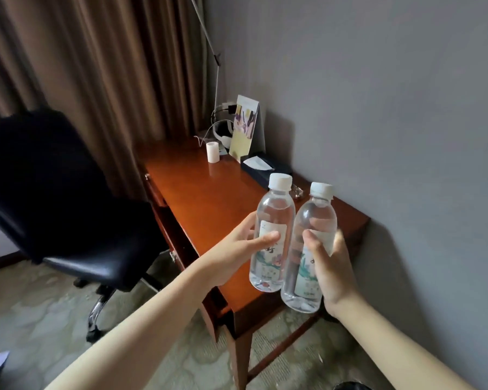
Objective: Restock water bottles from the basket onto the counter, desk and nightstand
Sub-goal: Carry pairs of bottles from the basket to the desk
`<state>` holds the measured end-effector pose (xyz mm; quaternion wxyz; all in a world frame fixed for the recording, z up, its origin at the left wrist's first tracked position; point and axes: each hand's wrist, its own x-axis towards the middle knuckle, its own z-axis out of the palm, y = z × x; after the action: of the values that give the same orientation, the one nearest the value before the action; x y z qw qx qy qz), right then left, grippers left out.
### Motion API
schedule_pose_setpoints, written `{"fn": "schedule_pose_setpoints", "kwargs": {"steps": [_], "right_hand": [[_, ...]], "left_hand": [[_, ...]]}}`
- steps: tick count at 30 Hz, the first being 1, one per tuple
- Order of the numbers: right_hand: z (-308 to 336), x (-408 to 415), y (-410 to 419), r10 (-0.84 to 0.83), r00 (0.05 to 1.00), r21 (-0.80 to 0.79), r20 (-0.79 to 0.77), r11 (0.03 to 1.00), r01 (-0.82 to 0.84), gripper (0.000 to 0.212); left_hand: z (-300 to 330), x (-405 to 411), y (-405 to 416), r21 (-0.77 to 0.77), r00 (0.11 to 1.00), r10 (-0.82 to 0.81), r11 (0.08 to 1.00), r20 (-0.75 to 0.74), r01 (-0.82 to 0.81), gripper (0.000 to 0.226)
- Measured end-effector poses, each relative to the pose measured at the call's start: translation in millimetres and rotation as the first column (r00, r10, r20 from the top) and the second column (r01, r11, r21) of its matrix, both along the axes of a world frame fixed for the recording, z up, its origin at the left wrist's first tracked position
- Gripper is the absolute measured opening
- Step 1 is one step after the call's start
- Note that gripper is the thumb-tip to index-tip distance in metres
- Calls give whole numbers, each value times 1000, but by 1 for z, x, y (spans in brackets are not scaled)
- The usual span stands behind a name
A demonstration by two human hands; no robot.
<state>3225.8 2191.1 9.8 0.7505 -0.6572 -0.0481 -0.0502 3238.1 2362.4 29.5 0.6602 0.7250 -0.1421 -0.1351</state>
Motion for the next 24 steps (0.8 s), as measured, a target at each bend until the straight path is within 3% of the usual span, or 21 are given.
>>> {"fn": "schedule_pose_setpoints", "kwargs": {"steps": [3,7,14,18,24], "right_hand": [[0,54,4,-9,1000,6,18,1000,9,61],[2,114,8,16,999,9,28,1000,-16,59],[-18,186,12,-9,999,-22,-38,1000,8,75],[-36,220,20,-126,985,-79,-122,990,116,79],[-50,261,39,-364,906,-134,-214,930,342,62]], "left_hand": [[-1,63,4,47,1000,-7,999,-17,8,73],[5,133,12,97,1000,-23,995,2,23,79],[-18,238,21,110,992,-114,987,-47,118,66],[-38,299,22,131,970,-223,963,-94,234,56],[-58,373,16,109,897,-425,893,-125,438,52]]}}
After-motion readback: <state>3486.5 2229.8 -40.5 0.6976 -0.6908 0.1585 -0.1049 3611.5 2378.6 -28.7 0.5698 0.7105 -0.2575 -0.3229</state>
